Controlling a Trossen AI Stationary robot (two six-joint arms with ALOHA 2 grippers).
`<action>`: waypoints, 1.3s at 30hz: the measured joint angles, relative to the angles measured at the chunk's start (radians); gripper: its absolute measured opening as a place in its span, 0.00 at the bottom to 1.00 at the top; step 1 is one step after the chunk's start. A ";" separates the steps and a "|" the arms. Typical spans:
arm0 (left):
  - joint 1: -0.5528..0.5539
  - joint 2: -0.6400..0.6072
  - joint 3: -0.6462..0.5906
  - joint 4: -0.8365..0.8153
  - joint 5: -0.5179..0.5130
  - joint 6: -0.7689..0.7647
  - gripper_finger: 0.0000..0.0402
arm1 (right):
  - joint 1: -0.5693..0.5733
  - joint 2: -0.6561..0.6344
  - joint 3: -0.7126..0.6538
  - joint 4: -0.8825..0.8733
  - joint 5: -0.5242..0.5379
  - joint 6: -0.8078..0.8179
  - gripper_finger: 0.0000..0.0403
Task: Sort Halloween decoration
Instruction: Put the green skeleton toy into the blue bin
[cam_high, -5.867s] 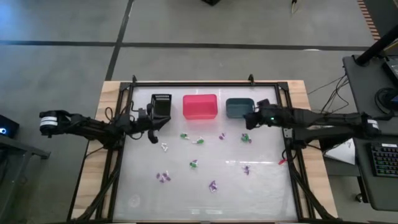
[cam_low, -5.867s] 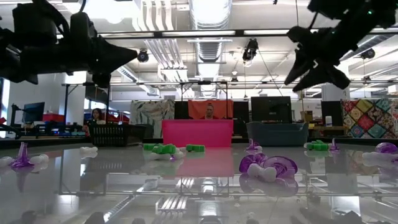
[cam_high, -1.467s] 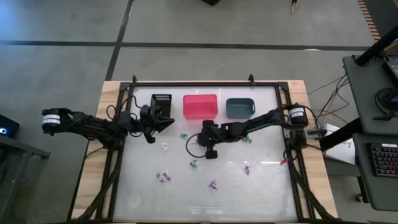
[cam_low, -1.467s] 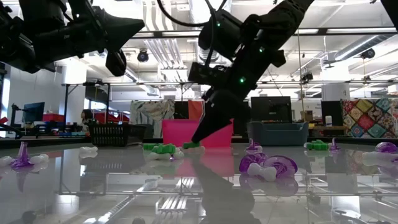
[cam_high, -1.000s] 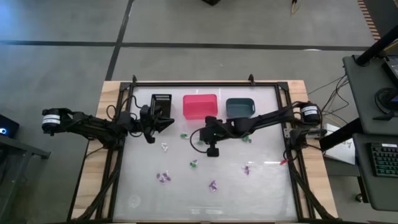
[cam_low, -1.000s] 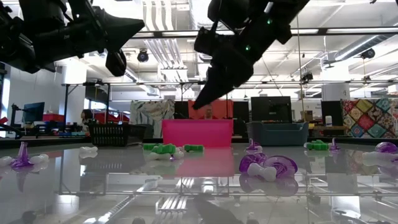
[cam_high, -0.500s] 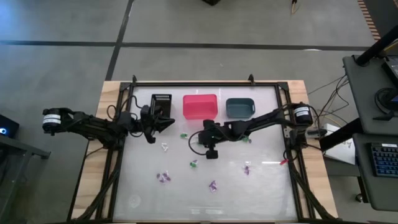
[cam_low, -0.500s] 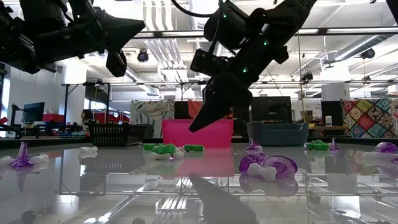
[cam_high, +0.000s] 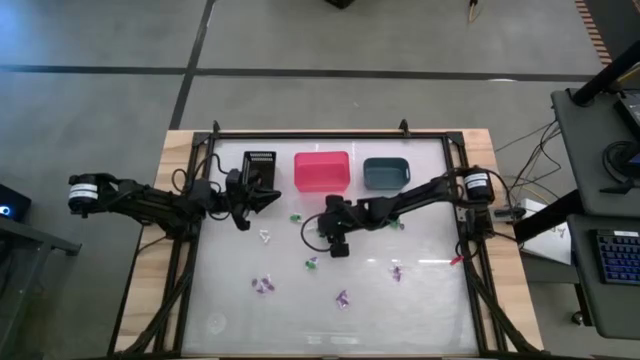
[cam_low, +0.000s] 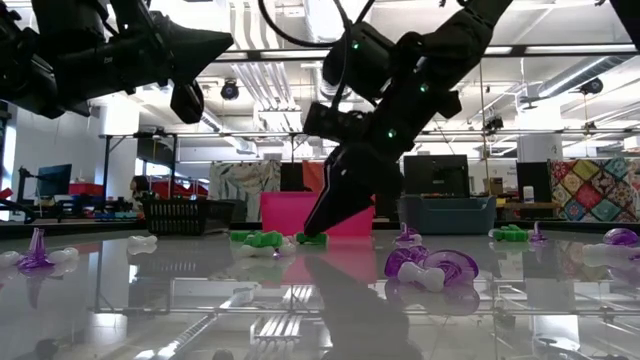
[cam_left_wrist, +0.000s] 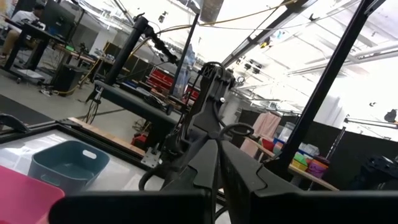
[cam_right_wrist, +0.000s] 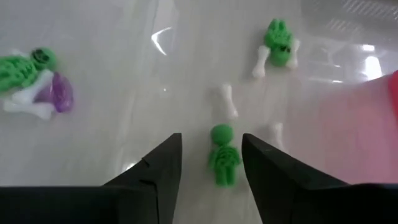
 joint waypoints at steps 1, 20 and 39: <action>0.000 0.000 0.000 0.000 0.000 0.000 0.00 | -0.001 0.008 0.000 0.000 0.005 0.000 0.40; 0.000 0.000 0.001 0.000 0.000 0.000 0.00 | -0.006 0.012 -0.003 -0.004 0.015 0.011 0.05; 0.000 0.000 0.001 -0.007 0.000 0.000 0.00 | -0.185 -0.317 0.006 -0.417 0.133 0.291 0.06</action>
